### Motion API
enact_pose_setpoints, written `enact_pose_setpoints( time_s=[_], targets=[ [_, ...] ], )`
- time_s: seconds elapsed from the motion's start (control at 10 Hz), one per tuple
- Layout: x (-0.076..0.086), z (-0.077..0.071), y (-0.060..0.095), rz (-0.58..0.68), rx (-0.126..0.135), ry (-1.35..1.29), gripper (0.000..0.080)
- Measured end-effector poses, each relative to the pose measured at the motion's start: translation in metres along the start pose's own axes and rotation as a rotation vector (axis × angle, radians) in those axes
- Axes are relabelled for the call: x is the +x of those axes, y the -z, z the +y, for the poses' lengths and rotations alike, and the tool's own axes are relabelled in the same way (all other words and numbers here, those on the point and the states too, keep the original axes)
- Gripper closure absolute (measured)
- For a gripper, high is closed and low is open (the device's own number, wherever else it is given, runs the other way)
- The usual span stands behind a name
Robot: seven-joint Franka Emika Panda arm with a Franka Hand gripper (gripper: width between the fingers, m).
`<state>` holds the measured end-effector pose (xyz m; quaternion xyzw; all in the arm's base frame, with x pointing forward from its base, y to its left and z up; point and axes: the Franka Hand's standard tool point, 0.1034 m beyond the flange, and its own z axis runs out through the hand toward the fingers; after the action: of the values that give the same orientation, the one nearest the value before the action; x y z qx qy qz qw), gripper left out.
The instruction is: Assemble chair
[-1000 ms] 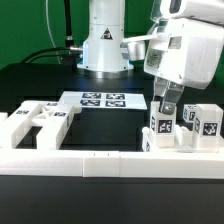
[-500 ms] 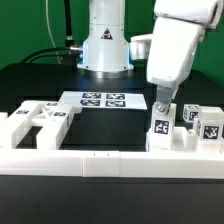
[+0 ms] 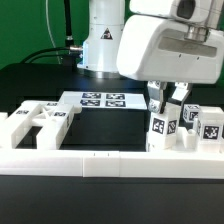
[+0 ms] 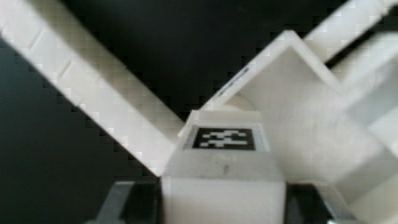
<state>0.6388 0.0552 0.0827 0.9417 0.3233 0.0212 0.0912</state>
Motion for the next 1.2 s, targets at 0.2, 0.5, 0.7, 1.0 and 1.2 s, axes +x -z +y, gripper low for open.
enact_pose_setpoints(
  time_s=[0.2, 0.5, 0.7, 1.0, 1.2],
  targets=[
    [-0.0001, -0.0002, -0.0001, 0.0, 0.019, -0.219, 0.0509],
    [0.0038, -0.0007, 0.0013, 0.018, 0.02, -0.454, 0.0509],
    [0.0038, -0.0005, 0.0013, 0.018, 0.029, -0.595, 0.0509],
    [0.0007, -0.0008, -0.0028, 0.011, 0.097, -0.932, 0.0509],
    [0.0015, -0.0015, -0.0027, 0.002, 0.123, -1.155, 0.0509]
  ],
)
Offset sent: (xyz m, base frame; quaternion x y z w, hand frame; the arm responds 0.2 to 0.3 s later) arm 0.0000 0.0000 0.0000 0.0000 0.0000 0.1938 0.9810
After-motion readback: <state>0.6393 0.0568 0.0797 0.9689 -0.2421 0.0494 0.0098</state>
